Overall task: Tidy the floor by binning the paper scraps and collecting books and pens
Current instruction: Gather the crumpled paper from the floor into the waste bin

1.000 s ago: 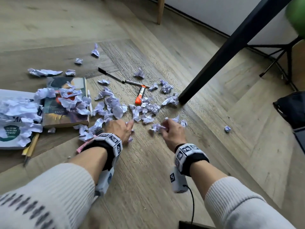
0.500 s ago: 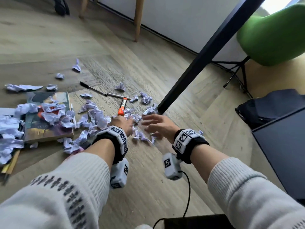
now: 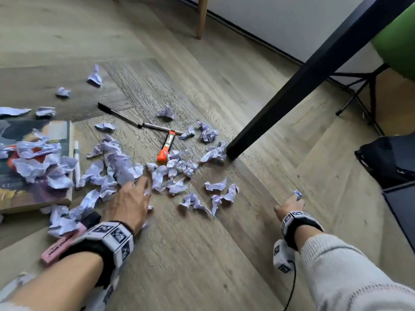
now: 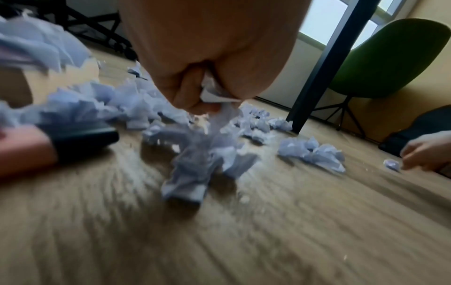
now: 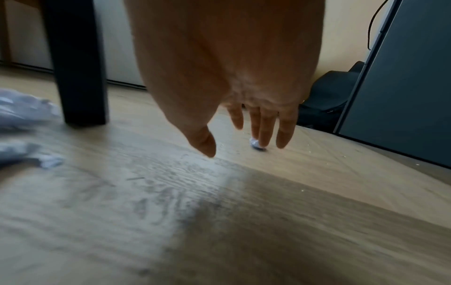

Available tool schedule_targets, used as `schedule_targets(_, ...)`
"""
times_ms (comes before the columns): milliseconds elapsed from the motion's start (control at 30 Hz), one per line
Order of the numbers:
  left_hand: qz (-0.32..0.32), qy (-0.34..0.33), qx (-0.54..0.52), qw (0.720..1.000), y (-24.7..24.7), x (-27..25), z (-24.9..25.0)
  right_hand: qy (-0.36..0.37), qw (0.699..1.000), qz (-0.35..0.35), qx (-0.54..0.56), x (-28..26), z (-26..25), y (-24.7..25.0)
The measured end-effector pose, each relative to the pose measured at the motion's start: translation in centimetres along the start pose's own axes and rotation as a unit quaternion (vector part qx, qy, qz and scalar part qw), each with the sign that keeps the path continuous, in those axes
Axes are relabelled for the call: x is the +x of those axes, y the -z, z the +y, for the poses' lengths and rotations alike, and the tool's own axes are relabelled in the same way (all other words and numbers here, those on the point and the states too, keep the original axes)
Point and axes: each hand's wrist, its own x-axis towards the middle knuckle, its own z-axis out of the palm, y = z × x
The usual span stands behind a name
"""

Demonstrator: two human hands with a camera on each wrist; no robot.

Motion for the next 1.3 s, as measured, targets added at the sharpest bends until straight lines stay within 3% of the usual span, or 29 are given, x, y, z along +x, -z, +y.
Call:
schedule_targets(67, -0.011, -0.002, 0.034, 0.999, -0.4, -0.8, -1.2, -0.007, 0.998, 0.040, 0.037, 1.9, -0.2, -0.9)
schedule_targets(167, -0.023, -0.002, 0.076, 0.997, -1.0, -1.5, -2.6, -0.010, 0.998, 0.037, 0.057, 4.6, -0.4, -1.0)
schedule_targets(333, 0.008, -0.049, 0.112, 0.992, -2.2, -1.5, -3.2, 0.062, 0.997, -0.045, 0.025, 8.5, 0.7, -0.5)
schedule_targets(533, 0.007, -0.045, 0.113, 0.993, -2.5, -1.4, -3.1, 0.167, 0.978, 0.029, 0.122, 4.1, -2.3, -1.5)
schedule_targets(633, 0.024, -0.053, 0.094, 0.994, -2.4, -1.5, -2.8, 0.248, 0.937, 0.030, 0.244, -1.7, -6.1, -3.4)
schedule_targets(733, 0.047, -0.066, 0.117, 0.990, -1.9, -2.1, -2.2, 0.342, 0.889, -0.095, 0.289, -9.3, -9.9, -5.0)
schedule_targets(800, 0.073, -0.058, 0.141, 0.986, -1.5, -2.6, -1.8, 0.426, 0.859, -0.123, 0.256, -13.2, -11.6, -6.2)
schedule_targets(900, 0.122, -0.029, 0.163, 0.979, -1.2, -2.9, -2.3, 0.562, 0.815, -0.074, 0.123, -17.4, -13.0, -8.4)
schedule_targets(1000, 0.146, -0.009, 0.173, 0.974, -1.2, -3.0, -4.1, 0.618, 0.785, -0.003, 0.042, -19.9, -13.8, -9.8)
schedule_targets(1067, 0.111, 0.007, 0.188, 0.976, -1.2, -2.9, -4.8, 0.632, 0.774, 0.004, 0.044, -20.3, -13.9, -10.1)
schedule_targets(1200, 0.030, 0.038, 0.212, 0.976, -0.6, -2.7, -4.2, 0.698, 0.713, 0.029, 0.061, -19.8, -14.6, -10.4)
schedule_targets(1300, 0.007, 0.005, 0.181, 0.983, -0.5, -2.6, -4.2, 0.715, 0.696, 0.037, 0.063, -19.3, -15.9, -9.6)
